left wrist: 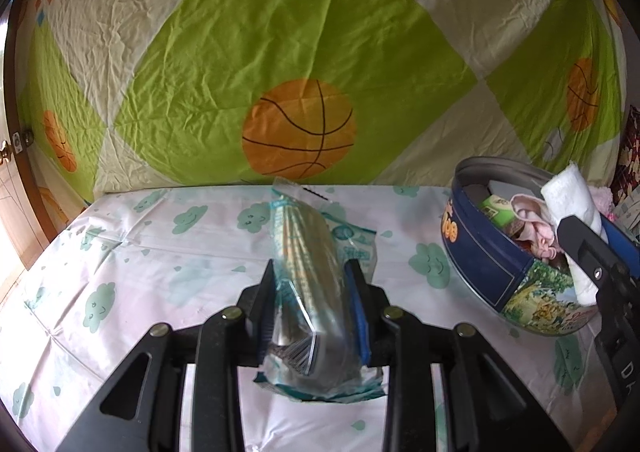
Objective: Organize soft objects
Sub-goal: 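Carry the gauze roll and cotton-swab pack over the tin with both tools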
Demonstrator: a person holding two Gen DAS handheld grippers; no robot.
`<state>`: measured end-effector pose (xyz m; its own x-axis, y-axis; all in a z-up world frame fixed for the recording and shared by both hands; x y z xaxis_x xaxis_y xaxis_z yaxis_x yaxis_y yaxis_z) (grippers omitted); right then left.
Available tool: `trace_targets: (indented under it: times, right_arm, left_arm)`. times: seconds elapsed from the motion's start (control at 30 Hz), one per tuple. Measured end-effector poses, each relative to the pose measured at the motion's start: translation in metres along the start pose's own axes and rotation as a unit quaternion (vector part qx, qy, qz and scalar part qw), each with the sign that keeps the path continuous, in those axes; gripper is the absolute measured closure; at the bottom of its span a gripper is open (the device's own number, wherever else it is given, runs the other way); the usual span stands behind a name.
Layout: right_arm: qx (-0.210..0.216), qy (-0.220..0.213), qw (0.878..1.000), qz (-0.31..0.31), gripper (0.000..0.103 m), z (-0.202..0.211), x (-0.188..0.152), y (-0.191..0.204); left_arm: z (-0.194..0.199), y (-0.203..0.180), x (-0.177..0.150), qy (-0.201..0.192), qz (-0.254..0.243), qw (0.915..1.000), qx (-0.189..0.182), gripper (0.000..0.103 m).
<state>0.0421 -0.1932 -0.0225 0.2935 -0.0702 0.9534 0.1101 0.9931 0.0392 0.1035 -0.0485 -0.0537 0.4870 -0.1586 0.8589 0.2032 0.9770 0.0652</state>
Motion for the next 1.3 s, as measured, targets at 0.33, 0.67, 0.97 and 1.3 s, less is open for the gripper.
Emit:
trace_targets:
  times: [0.33, 0.67, 0.97, 1.3]
  right_arm:
    - [0.000, -0.001, 1.000, 0.003, 0.065, 0.006, -0.001, -0.004]
    - [0.002, -0.003, 1.000, 0.009, 0.065, 0.011, -0.001, -0.004]
    - [-0.001, -0.010, 1.000, 0.015, 0.065, 0.022, -0.002, -0.010]
    - [-0.013, -0.013, 1.000, 0.013, 0.065, 0.032, -0.003, -0.031]
  left_arm:
    - [0.003, -0.003, -0.002, 0.000, 0.004, 1.0000, -0.002, 0.073]
    - [0.011, -0.010, -0.006, -0.002, 0.009, 0.9999, -0.006, 0.073]
    - [0.020, -0.019, -0.008, -0.008, 0.011, 0.9998, -0.013, 0.073]
    - [0.025, -0.034, -0.010, -0.011, 0.004, 0.9997, -0.019, 0.073]
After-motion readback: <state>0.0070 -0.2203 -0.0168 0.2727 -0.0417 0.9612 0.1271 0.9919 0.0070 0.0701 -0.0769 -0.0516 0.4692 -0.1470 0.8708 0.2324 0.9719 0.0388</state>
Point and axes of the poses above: each gripper's, at about its wrist camera, not at the fingertips, and z roughly against the way its jaws point, y to its left, x to its top, the point moved 8 cm from there along -z, roughly the way its jaws point, and after that the axes turned 4 degrees about -z, right-handed, at the moved point
